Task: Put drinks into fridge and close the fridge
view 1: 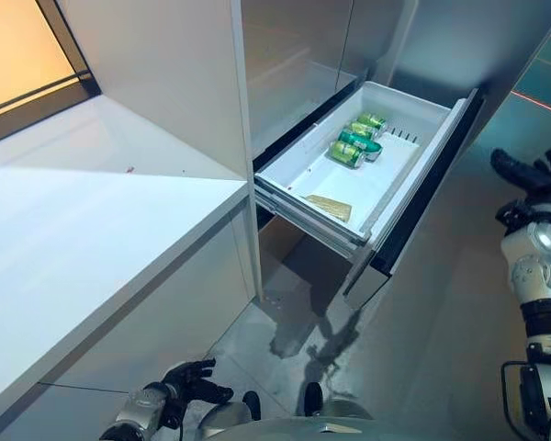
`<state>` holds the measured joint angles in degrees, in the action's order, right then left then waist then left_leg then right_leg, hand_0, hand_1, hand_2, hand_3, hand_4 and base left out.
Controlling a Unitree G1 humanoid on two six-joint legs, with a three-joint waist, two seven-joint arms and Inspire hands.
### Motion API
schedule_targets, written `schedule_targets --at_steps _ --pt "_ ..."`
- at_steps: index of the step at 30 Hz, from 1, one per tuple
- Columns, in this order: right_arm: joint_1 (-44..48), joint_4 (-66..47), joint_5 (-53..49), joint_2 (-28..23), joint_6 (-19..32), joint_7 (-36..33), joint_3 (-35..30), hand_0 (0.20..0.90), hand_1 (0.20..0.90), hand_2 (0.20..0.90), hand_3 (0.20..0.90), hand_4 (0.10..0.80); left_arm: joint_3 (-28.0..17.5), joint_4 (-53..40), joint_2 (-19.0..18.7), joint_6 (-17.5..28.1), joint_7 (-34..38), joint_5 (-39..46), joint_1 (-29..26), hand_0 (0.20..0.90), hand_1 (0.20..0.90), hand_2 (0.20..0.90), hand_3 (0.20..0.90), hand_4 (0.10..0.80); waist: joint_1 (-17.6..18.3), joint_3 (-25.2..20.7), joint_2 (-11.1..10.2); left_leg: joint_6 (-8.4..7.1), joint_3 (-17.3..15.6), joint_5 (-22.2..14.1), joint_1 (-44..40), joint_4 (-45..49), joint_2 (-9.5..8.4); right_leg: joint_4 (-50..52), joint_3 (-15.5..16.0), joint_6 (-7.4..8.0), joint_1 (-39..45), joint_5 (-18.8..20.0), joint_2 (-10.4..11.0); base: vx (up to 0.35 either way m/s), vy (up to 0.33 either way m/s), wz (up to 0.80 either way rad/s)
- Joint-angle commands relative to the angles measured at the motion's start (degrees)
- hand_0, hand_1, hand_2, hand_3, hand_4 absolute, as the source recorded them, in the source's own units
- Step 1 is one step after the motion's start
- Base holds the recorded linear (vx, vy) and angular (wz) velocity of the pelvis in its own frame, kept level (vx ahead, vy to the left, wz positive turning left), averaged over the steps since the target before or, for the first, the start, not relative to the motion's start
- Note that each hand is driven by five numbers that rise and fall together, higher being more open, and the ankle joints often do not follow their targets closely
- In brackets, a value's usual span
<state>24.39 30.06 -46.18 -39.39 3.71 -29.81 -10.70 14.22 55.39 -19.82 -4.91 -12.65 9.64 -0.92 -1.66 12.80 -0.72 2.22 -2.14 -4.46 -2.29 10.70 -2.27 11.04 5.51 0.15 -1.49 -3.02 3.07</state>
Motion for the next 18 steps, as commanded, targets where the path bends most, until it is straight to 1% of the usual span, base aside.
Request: schedule_targets --at_steps 1,2,5,9,10,11,12,13,14,18 --pt "4.9 -3.5 0.2 -3.0 8.6 1.3 -3.2 0.900 0.900 0.900 0.900 0.800 2.0 0.7 -1.2 -0.5 1.2 0.8 1.2 0.900 0.900 0.900 0.900 0.800 -2.7 0.0 -0.4 3.60 1.6 -12.3 4.2 11.8 -2.67 11.2 3.7 -0.18 0.8 -9.7 2.4 -0.056 0.005 0.12" --pt "5.4 -3.0 -2.0 -3.0 8.6 2.6 -2.9 0.900 0.900 0.900 0.900 0.800 1.9 0.2 -1.2 -0.7 2.1 2.1 1.2 0.900 0.900 0.900 0.900 0.800 -3.0 1.3 0.1 4.04 1.9 -12.9 6.4 14.3 -3.06 14.3 4.2 -0.74 -1.3 -10.6 2.8 -0.088 0.006 0.14" --pt "7.0 -2.5 -5.3 -2.9 9.6 6.9 -2.3 0.900 0.900 0.900 0.900 0.800 1.6 -1.1 -1.3 -0.2 4.0 5.1 1.3 0.900 0.900 0.900 0.900 0.800 -3.6 4.4 0.9 4.84 1.8 -14.5 11.6 20.4 -3.94 22.3 4.5 -1.75 -6.6 -13.1 3.6 -0.167 0.011 0.19" --pt "9.1 -2.9 -9.6 -1.7 11.4 13.1 -1.1 0.900 0.900 0.900 0.900 0.800 0.7 -2.3 -1.0 1.0 5.9 7.7 1.4 0.900 0.900 0.900 0.900 0.800 -4.4 7.6 1.8 5.47 2.1 -15.2 17.2 26.2 -5.13 30.5 5.2 -3.21 -12.4 -15.3 4.9 -0.130 0.013 0.20" --pt "9.8 -3.1 -10.7 -1.4 11.4 15.7 -0.6 0.900 0.900 0.900 0.900 0.800 0.4 -2.4 -0.8 1.5 6.3 8.5 1.6 0.900 0.900 0.900 0.900 0.800 -4.7 8.4 2.0 5.55 2.3 -15.4 18.4 27.6 -5.40 32.4 5.4 -3.67 -13.7 -15.9 5.1 -0.075 0.023 0.15" --pt "10.0 -3.3 -11.0 -1.1 11.6 16.9 -0.3 0.900 0.900 0.900 0.900 0.800 0.2 -2.3 -0.6 1.8 6.5 8.8 1.7 0.900 0.900 0.900 0.900 0.800 -4.8 8.7 2.2 5.59 2.3 -15.5 18.9 28.2 -5.52 33.4 5.5 -3.95 -14.4 -16.3 5.3 -0.050 0.032 0.17" --pt "10.5 -4.1 -11.9 -0.3 11.5 20.2 0.3 0.900 0.900 0.900 0.900 0.800 -0.2 -2.4 -0.4 2.3 6.8 9.3 2.0 0.900 0.900 0.900 0.900 0.800 -5.1 9.3 2.5 5.55 2.5 -15.5 19.9 29.2 -5.75 35.0 5.6 -4.37 -15.5 -16.8 5.4 -0.034 0.032 0.15" --pt "10.8 -4.9 -12.3 0.1 10.6 21.7 0.7 0.900 0.900 0.900 0.900 0.800 -0.5 -2.5 -0.2 2.7 6.7 9.4 2.2 0.900 0.900 0.900 0.900 0.800 -5.4 9.8 2.7 5.51 2.6 -15.7 20.6 30.0 -5.92 36.2 5.7 -4.65 -16.2 -17.3 5.6 0.045 0.026 0.10" --pt "11.1 -5.4 -12.1 0.6 10.4 21.9 1.3 0.900 0.900 0.900 0.900 0.800 -0.8 -2.6 -0.1 2.8 6.4 9.5 2.4 0.900 0.900 0.900 0.900 0.800 -5.7 10.1 2.8 5.28 3.1 -17.1 20.6 30.9 -6.20 37.7 5.1 -4.40 -16.5 -18.9 5.5 0.050 0.026 0.01" --pt "13.3 -6.2 -14.3 1.7 9.1 25.5 3.1 0.900 0.900 0.900 0.900 0.800 -1.0 -3.5 0.3 3.6 6.2 9.7 3.4 0.900 0.900 0.900 0.900 0.800 -6.9 11.3 3.7 5.08 3.7 -16.2 21.9 31.0 -6.78 39.9 5.5 -5.02 -18.0 -19.8 5.8 0.009 0.044 0.08"
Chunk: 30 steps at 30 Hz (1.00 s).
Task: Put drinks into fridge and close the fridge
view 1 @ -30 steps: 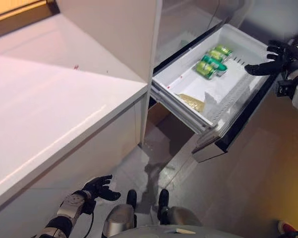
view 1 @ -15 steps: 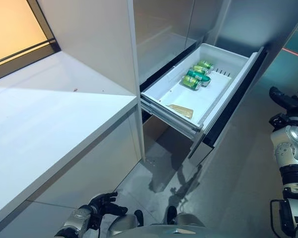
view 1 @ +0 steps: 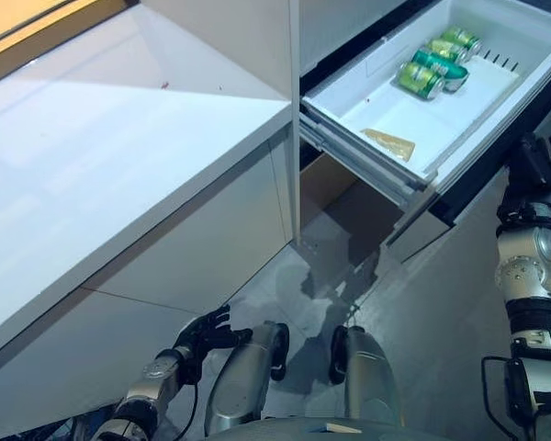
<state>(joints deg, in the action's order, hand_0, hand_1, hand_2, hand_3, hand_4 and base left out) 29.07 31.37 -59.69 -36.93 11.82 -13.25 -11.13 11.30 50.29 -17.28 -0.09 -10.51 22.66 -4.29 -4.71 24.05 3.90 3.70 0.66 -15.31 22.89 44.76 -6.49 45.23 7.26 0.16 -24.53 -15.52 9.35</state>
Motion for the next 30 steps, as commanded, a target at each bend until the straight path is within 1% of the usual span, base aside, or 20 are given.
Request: schedule_targets --at_steps 1,8,10,15,17,19,23,25,28,30 --pt "9.3 -7.6 -0.5 -0.4 0.9 9.3 4.1 0.900 0.900 0.900 0.900 0.800 2.0 1.6 -2.2 -1.0 4.0 -3.1 6.9 0.900 0.900 0.900 0.900 0.800 -4.2 0.2 -0.8 3.55 1.1 -5.0 -3.1 -3.3 -2.69 6.0 3.9 -5.10 4.7 -7.4 -0.4 -0.013 0.057 0.09" --pt "14.4 -6.1 0.5 0.4 0.8 11.8 7.6 0.900 0.900 0.900 0.900 0.800 1.5 1.4 -2.2 -0.3 3.6 -1.8 7.6 0.900 0.900 0.900 0.900 0.800 -6.6 0.8 -0.1 2.86 2.9 -3.0 -3.1 -5.4 -3.45 6.8 5.3 -5.30 5.0 -8.1 0.3 0.021 0.054 0.14" --pt "16.1 -5.2 1.1 0.2 0.6 13.3 9.0 0.900 0.900 0.900 0.900 0.800 1.3 1.2 -2.2 -0.4 3.4 -1.3 7.9 0.900 0.900 0.900 0.900 0.800 -7.9 0.7 0.0 2.56 4.2 -2.0 -3.8 -7.2 -3.83 6.4 6.1 -5.20 6.0 -8.2 0.8 0.059 0.065 0.17" --pt "20.3 -1.5 1.3 0.1 -0.1 16.5 11.7 0.900 0.900 0.900 0.900 0.800 0.7 1.6 -2.8 -0.2 2.7 -0.8 9.0 0.900 0.900 0.900 0.900 0.800 -10.9 0.0 0.0 1.66 6.4 0.2 -5.7 -11.4 -3.92 4.7 8.8 -4.58 9.0 -8.2 2.1 0.078 0.056 0.29" --pt "21.0 -1.3 1.6 0.1 -0.3 16.7 12.5 0.900 0.900 0.900 0.900 0.800 0.5 1.5 -3.2 -0.4 2.3 -1.2 9.1 0.900 0.900 0.900 0.900 0.800 -11.6 -0.1 0.0 1.44 7.0 1.0 -6.1 -12.4 -3.90 4.0 9.5 -4.34 9.8 -8.0 2.4 0.051 0.040 0.29" --pt "21.8 -0.3 1.7 0.6 -0.8 18.0 13.7 0.900 0.900 0.900 0.900 0.800 0.3 2.0 -3.6 -0.7 1.9 -2.1 9.5 0.900 0.900 0.900 0.900 0.800 -12.8 -0.6 -0.3 1.13 8.0 2.1 -7.2 -14.7 -3.59 2.4 10.7 -3.75 11.3 -7.4 2.9 0.063 0.026 0.35" --pt "22.3 1.0 3.3 1.7 -1.3 19.4 15.4 0.900 0.900 0.900 0.900 0.800 -0.1 3.8 -4.3 -0.6 1.1 -5.1 9.7 0.900 0.900 0.900 0.900 0.800 -14.0 -1.1 -1.2 0.81 9.4 3.3 -9.1 -17.5 -3.18 -1.0 11.8 -2.75 13.9 -6.0 2.8 0.058 -0.015 0.20" --pt "22.5 1.9 5.3 1.9 -1.8 19.6 16.9 0.900 0.900 0.900 0.900 0.800 0.4 4.9 -4.9 -0.7 0.2 -9.0 9.7 0.900 0.900 0.900 0.900 0.800 -14.4 -2.2 -2.2 0.55 10.1 4.0 -11.2 -20.3 -2.55 -5.5 12.3 -2.06 16.5 -4.6 2.0 0.068 -0.053 0.16" --pt "22.0 1.7 6.1 1.6 -1.9 18.5 17.8 0.900 0.900 0.900 0.900 0.800 1.3 5.3 -5.2 -0.6 -0.2 -11.4 9.8 0.900 0.900 0.900 0.900 0.800 -14.3 -3.0 -3.1 0.43 10.2 4.4 -12.9 -22.2 -2.02 -9.4 12.2 -1.57 18.6 -3.3 1.1 0.031 -0.036 0.07" --pt "21.4 1.5 7.1 1.4 -1.0 14.8 17.6 0.900 0.900 0.900 0.900 0.800 2.0 5.0 -5.3 -0.4 -0.5 -13.5 9.7 0.900 0.900 0.900 0.900 0.800 -13.8 -4.1 -4.0 0.41 9.7 4.5 -14.4 -24.0 -1.39 -12.5 11.9 -1.06 20.0 -2.2 0.4 -0.033 -0.018 0.00"
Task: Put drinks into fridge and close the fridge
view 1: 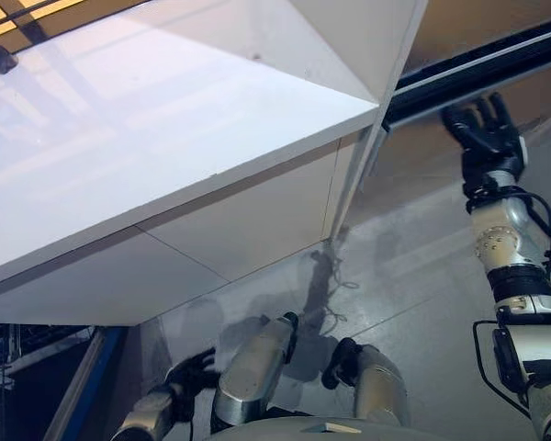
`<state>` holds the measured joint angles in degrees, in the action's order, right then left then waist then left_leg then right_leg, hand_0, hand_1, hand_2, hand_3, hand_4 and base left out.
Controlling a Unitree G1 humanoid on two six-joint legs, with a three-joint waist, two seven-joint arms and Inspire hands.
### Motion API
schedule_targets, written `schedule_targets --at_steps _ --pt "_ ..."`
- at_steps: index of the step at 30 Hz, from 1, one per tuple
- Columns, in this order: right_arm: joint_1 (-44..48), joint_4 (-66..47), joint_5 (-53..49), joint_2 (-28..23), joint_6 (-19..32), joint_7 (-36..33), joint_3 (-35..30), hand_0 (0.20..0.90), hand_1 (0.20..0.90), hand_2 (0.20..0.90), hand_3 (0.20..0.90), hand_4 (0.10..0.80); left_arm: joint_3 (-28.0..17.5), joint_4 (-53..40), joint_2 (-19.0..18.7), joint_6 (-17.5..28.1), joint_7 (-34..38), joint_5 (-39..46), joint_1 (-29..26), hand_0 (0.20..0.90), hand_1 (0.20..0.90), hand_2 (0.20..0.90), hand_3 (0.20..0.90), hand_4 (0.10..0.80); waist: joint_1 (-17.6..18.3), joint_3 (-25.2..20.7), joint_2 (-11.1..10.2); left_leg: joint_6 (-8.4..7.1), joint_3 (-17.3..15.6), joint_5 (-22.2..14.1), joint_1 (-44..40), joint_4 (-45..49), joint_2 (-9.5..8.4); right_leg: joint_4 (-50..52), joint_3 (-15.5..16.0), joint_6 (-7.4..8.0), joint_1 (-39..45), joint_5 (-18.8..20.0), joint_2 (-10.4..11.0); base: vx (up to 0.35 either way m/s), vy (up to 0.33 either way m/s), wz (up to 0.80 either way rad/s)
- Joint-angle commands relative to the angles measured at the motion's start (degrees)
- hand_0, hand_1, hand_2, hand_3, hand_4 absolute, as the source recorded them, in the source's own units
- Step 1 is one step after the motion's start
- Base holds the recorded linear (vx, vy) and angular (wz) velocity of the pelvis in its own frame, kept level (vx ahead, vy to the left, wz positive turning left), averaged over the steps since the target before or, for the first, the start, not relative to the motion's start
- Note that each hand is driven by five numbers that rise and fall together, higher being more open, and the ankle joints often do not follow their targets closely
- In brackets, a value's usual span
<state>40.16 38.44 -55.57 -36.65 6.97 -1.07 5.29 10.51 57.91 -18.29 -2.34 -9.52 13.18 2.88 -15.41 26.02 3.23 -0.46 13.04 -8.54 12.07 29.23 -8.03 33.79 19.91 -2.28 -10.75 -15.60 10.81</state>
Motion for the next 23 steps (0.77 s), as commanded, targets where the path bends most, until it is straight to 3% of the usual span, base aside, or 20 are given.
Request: schedule_targets --at_steps 1,7,13,16,23 --pt "10.0 -5.6 3.0 1.2 4.7 0.2 0.8 0.900 0.900 0.900 0.900 0.800 3.2 -2.8 -4.5 2.2 -1.9 -4.5 2.3 0.900 0.900 0.900 0.900 0.800 -2.6 -6.5 -3.3 4.70 -3.1 -0.7 -3.5 -9.2 0.48 -2.6 -0.3 1.29 6.2 -0.1 -1.3 -0.081 0.007 -0.08" --pt "1.0 -10.4 4.7 5.8 7.3 -5.3 -1.7 0.900 0.900 0.900 0.900 0.800 5.2 -4.3 -3.2 1.8 -1.1 -3.3 1.0 0.900 0.900 0.900 0.900 0.800 1.7 -9.9 -4.7 4.67 -5.9 0.0 -7.5 -14.0 2.36 -12.3 -4.3 3.02 8.8 4.0 -4.3 -0.081 -0.019 -0.25" --pt "-19.6 -16.4 9.1 12.9 3.1 -1.8 -1.4 0.900 0.900 0.900 0.900 0.800 3.3 -4.2 -0.6 -0.4 0.2 0.2 -0.2 0.900 0.900 0.900 0.900 0.800 9.2 -14.2 -5.0 4.28 -11.8 1.2 -10.3 -18.7 4.21 -20.0 -9.5 3.92 9.6 7.6 -6.5 -0.103 0.002 -0.58" --pt "-29.4 -13.2 9.9 15.0 1.0 2.4 -1.9 0.900 0.900 0.900 0.900 0.800 1.2 -3.8 0.0 -0.9 0.0 1.0 0.1 0.900 0.900 0.900 0.900 0.800 12.4 -16.3 -4.7 3.85 -14.6 1.6 -12.3 -21.2 5.21 -22.8 -11.3 4.29 10.4 8.7 -7.4 -0.069 -0.037 -0.61" --pt "-37.3 1.8 13.1 18.5 -3.2 5.2 -2.7 0.900 0.900 0.900 0.900 0.800 -1.5 -1.2 0.4 -1.1 -1.1 1.4 -0.6 0.900 0.900 0.900 0.900 0.800 15.5 -18.4 -4.5 2.80 -16.3 2.6 -15.2 -25.3 6.02 -27.7 -12.8 4.76 12.4 10.6 -8.5 -0.060 -0.063 -0.30"
